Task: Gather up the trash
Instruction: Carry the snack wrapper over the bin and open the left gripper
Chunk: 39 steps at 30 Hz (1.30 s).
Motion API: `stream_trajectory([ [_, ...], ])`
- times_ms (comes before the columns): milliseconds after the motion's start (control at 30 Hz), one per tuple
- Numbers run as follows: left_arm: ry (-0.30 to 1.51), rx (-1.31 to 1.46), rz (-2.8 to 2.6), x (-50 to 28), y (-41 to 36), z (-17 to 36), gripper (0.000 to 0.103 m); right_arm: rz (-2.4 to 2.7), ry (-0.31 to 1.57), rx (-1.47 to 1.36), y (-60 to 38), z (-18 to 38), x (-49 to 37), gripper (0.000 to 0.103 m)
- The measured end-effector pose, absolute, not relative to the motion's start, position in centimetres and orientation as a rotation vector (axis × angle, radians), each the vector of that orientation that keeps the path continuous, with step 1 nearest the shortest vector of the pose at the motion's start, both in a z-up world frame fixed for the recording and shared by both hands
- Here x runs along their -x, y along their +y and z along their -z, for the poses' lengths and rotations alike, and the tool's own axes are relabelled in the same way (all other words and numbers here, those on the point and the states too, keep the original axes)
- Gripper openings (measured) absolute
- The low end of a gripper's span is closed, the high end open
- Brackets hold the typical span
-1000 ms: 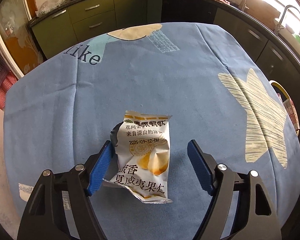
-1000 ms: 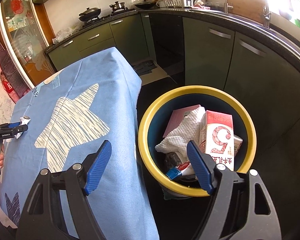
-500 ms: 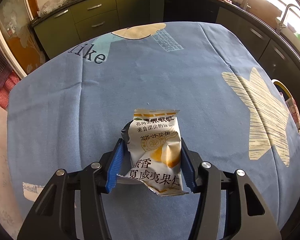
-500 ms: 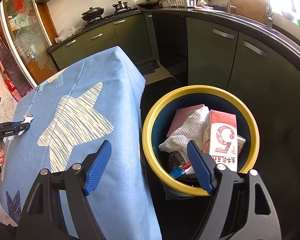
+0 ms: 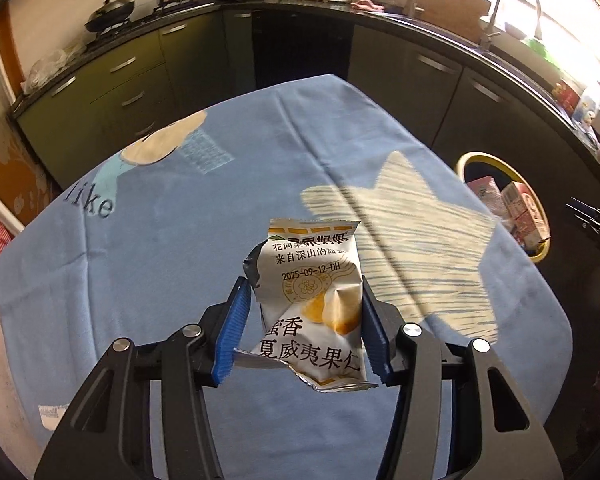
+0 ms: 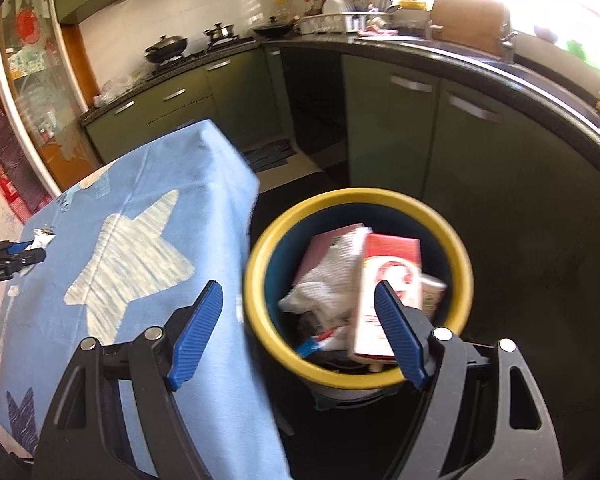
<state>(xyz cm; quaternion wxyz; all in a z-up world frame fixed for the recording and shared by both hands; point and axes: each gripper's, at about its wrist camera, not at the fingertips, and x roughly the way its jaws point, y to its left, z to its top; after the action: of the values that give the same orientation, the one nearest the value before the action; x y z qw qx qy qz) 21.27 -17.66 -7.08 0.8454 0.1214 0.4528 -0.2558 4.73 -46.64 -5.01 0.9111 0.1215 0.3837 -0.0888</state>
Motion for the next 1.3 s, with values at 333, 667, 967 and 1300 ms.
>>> stream_trajectory([
  [333, 0.938, -0.355, 0.845, -19.9, -33.7, 5.3, 0.053, 0.276, 0.777, -0.320, -51.7, 5.8, -0.7, 0.074],
  [667, 1.069, -0.353, 0.972, -20.3, -48.7, 9.4, 0.053, 0.319, 0.772, -0.375, -54.4, 7.1, 1.9, 0.074],
  [967, 1.234, -0.245, 0.857, -21.9, -51.4, 13.7, 0.075, 0.318, 0.754, -0.393, -55.2, 7.4, 2.6, 0.077],
  [1300, 1.147, -0.200, 0.822, -19.8, -45.0, 11.1, 0.091, 0.267, 0.752, -0.373, -52.8, 6.8, 2.7, 0.079],
])
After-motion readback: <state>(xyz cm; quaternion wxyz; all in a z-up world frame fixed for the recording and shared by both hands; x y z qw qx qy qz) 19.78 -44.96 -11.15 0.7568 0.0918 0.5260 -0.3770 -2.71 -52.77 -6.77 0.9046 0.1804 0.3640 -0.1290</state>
